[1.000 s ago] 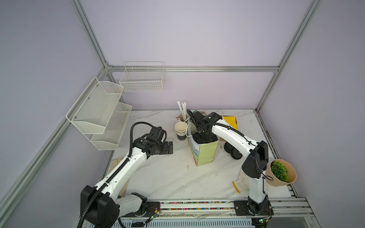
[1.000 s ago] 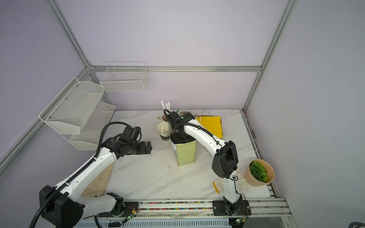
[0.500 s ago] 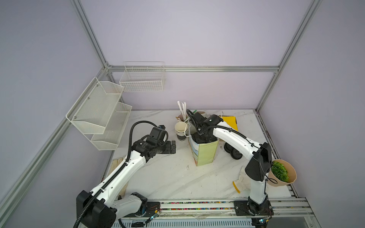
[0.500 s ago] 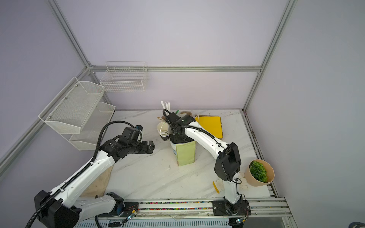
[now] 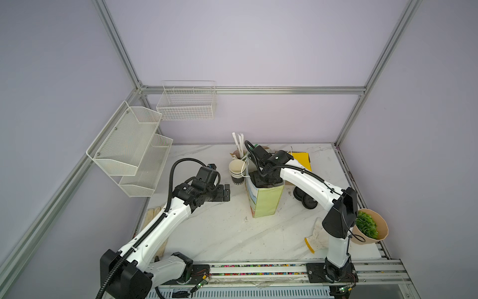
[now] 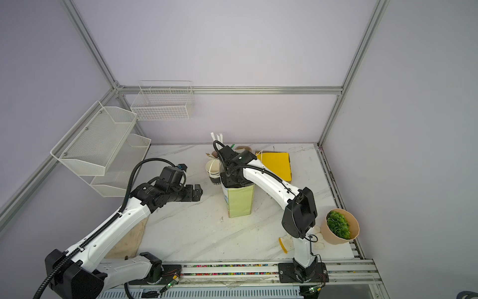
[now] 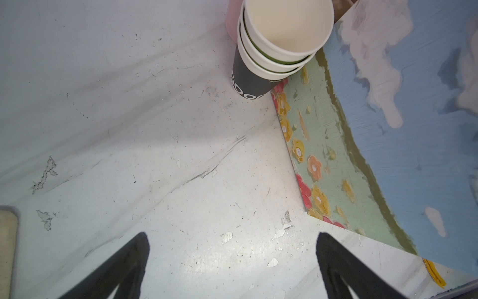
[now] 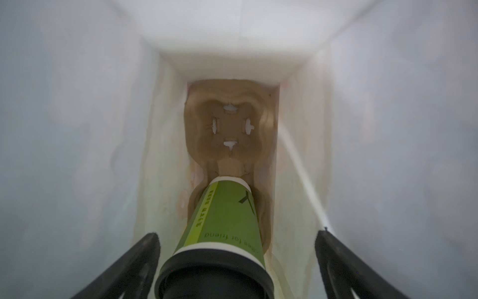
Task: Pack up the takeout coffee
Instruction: 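Open the right gripper and lift it up out of the bag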
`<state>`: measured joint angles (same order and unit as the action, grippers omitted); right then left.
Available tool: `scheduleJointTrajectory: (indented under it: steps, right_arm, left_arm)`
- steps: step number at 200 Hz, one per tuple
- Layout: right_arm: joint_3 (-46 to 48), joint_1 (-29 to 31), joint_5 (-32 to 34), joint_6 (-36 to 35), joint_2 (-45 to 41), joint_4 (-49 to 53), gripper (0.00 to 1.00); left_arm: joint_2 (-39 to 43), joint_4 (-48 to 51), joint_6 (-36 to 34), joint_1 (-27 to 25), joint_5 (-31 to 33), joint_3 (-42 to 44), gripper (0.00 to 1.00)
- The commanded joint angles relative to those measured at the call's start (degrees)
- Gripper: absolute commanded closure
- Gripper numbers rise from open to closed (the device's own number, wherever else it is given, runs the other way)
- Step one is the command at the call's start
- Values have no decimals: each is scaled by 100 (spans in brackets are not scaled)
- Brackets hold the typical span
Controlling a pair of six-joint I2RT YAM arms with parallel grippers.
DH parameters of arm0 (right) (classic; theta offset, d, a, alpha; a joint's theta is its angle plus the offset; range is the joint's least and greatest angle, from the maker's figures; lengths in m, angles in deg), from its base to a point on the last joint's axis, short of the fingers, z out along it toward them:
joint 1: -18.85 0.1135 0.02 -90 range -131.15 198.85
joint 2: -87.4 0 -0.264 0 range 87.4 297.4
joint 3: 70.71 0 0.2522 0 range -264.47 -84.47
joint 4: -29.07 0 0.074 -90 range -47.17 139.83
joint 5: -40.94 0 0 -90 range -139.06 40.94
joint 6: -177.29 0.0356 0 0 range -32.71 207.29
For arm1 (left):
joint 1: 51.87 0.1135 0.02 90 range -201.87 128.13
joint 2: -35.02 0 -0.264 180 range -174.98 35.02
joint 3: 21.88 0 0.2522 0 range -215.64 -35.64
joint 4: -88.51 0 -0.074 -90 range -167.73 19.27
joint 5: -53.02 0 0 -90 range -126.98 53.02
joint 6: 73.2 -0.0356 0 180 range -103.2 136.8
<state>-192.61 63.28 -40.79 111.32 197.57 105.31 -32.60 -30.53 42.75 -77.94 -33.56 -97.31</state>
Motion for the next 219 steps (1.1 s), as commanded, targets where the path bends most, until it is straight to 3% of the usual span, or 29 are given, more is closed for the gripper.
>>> scheduleJointTrajectory:
  steps: [1,219]
  right_arm:
    - [-167,31,242,133,-88,-81,3]
    - [-572,31,974,39,-631,-951,3]
  left_arm:
    - [47,-150,-37,-30,53,-346,0]
    - [37,-156,-64,-30,18,-338,0]
